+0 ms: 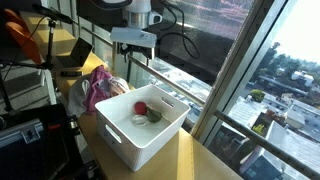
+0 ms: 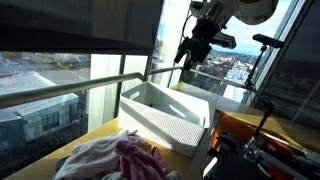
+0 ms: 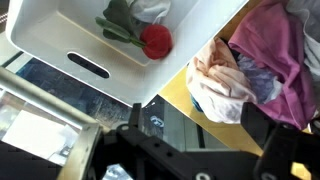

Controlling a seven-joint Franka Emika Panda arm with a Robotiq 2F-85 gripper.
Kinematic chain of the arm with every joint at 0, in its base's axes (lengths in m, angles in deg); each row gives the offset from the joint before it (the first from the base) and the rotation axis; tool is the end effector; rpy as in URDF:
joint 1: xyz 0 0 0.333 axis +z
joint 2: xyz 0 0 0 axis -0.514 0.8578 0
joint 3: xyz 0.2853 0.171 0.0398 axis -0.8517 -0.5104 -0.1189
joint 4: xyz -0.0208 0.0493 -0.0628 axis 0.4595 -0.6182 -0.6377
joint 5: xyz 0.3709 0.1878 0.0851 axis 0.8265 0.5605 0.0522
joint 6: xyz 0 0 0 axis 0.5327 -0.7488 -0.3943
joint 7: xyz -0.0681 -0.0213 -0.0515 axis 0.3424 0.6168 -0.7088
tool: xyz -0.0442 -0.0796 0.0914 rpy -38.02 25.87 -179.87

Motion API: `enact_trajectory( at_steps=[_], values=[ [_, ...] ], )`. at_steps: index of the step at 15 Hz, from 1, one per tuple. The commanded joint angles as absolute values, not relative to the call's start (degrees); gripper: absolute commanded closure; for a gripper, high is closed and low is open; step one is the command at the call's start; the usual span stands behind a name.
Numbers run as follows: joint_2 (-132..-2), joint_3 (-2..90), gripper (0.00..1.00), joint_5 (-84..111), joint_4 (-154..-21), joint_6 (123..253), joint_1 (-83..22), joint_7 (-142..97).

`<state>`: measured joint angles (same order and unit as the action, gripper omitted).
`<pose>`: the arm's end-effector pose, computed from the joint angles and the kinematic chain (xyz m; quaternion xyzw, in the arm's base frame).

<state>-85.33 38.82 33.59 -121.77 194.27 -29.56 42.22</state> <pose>0.5790 0.0296 0.4031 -0.8894 -0.4221 -0.1729 0.0300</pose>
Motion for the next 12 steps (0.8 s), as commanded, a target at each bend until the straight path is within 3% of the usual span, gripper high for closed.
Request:
enact_trajectory(
  at_steps=[1, 12],
  values=[
    [-85.04, 39.51, 0.0, 33.22, -122.45, 195.15, -29.6, 43.45],
    [-78.3, 40.51, 0.0, 34.49, -120.5, 197.26, -31.67, 54.51]
  ],
)
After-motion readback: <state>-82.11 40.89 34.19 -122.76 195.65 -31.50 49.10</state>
